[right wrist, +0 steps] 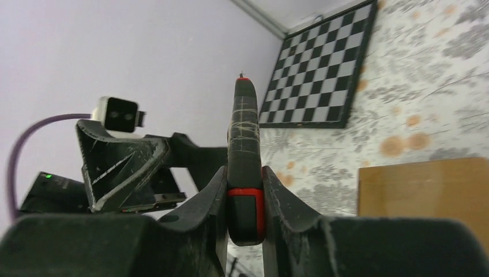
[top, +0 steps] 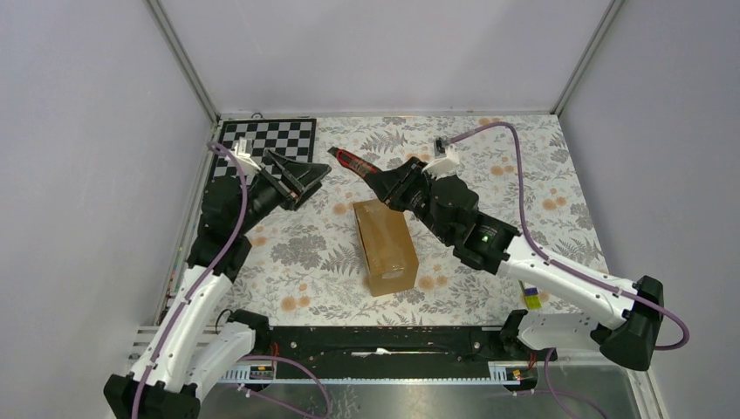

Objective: Unpack the express box
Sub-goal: Pick up the knife from the center of the board.

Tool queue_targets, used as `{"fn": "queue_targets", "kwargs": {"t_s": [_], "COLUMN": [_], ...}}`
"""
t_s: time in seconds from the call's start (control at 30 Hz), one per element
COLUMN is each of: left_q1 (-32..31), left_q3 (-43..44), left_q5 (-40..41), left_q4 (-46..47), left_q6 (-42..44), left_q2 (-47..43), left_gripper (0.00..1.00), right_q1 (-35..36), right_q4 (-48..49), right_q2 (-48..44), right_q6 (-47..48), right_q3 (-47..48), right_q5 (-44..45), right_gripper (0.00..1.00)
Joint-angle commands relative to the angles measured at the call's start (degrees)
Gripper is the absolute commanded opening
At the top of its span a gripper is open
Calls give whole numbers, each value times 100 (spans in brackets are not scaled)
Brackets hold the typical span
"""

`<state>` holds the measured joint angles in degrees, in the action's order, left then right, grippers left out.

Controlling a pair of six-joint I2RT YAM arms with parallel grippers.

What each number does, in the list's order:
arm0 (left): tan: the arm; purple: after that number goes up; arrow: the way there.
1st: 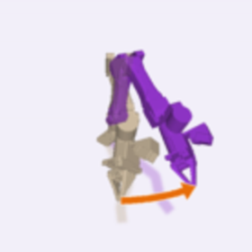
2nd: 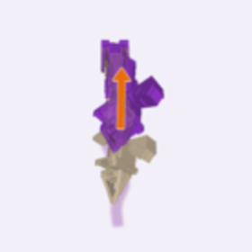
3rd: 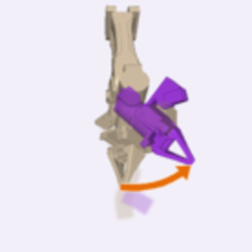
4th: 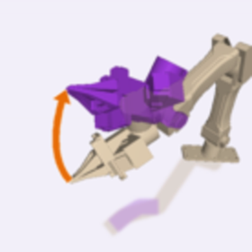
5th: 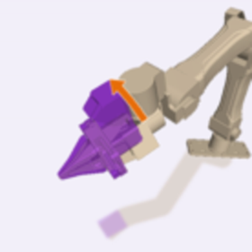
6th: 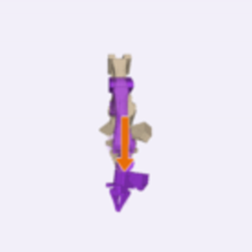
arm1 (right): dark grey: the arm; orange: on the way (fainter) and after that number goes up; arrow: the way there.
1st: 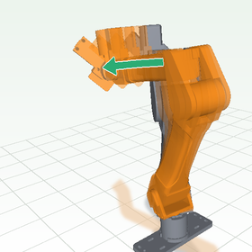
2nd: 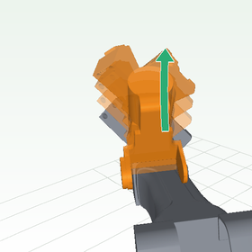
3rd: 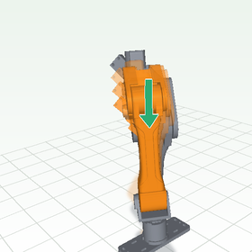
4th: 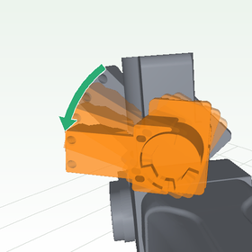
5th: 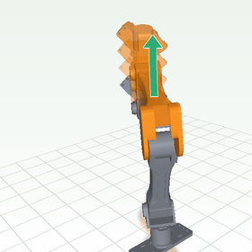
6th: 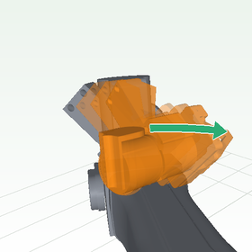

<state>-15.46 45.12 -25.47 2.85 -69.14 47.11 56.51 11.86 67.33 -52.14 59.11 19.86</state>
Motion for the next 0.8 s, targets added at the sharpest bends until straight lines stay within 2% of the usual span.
{"fn": "queue_targets", "kwargs": {"t_s": [0.0,0.1,0.23,0.37,0.5,0.6,0.77], "left_q1": [167,201,202,195,143,-264,-837], "left_q3": [687,1533,2824,3489,3563,3335,2834], "left_q5": [-33,-9,-315,-1649,-3042,-3944,-4266], "left_q4": [-1834,-2639,-3248,-3165,-3071,-2755,-2654], "left_q6": [1714,3010,4431,4916,5020,4891,5198], "left_q2": [-224,-14,550,1093,1563,1808,1713], "left_gripper": [95,96,95,90,86,81,78], "right_q1": [1,0,0,0,0,0,0], "right_q4": [-1046,-2176,-3557,-4916,-5350,-5520,-5655], "right_q2": [-262,-251,-298,-255,-547,-749,-951], "right_q6": [1376,2266,2869,3134,3304,3417,3492], "right_q3": [855,1420,2140,2746,2543,2341,2236], "right_q5": [563,113,-983,-1859,-2685,-3366,-4273], "right_gripper": [0,0,0,0,0,0,0]}}
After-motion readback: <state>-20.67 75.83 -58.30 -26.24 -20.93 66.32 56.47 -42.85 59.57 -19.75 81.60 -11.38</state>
